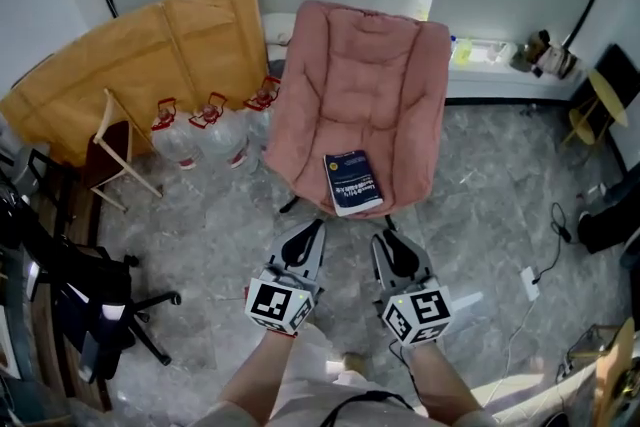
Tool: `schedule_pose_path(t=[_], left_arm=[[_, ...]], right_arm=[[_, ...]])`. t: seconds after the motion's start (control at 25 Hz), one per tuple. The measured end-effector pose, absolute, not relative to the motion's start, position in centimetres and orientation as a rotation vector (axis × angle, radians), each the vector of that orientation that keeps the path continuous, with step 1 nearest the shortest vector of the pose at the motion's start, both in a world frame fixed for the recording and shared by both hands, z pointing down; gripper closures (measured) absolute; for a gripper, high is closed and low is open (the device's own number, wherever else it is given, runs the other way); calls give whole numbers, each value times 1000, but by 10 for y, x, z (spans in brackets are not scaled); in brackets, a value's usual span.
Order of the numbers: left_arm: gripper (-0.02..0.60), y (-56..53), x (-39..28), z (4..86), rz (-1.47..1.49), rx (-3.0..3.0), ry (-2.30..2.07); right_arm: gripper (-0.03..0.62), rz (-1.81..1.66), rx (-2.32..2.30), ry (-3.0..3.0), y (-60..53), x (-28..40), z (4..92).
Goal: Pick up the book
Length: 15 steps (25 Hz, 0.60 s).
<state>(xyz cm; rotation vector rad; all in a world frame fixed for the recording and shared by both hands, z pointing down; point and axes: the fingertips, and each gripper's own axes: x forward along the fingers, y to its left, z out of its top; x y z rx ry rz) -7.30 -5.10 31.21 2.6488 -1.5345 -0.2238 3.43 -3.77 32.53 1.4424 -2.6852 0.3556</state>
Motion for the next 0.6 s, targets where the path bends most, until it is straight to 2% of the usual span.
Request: schedule_pose_path(t=[0.6], left_arm=[[574,-138,-114,336,-171,2725,-1317]], right_arm=[[531,408,1624,-2550,-112,-11,351]])
